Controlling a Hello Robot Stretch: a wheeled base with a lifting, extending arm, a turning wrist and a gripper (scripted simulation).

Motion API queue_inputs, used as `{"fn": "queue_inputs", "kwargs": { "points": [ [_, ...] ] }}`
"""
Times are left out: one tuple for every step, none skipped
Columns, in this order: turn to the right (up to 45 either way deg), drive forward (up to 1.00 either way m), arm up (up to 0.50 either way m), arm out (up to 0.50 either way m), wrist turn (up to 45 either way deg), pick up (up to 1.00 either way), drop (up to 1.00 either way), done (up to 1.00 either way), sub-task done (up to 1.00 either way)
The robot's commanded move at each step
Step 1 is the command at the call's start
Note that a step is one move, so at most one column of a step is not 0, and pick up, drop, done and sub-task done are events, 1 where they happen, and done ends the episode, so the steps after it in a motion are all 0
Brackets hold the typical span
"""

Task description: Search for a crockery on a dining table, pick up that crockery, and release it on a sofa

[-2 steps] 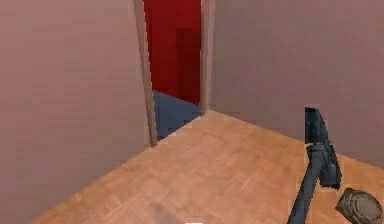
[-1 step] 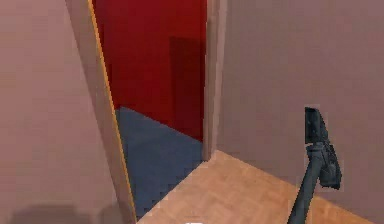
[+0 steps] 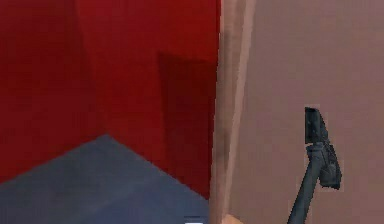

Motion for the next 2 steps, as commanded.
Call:
{"fn": "queue_inputs", "kwargs": {
  "points": [
    [-18.0,0.0,0.0,0.0,0.0,0.0,0.0,0.0,0.0],
    [0.0,0.95,0.0,0.0,0.0,0.0,0.0,0.0,0.0]
  ]
}}
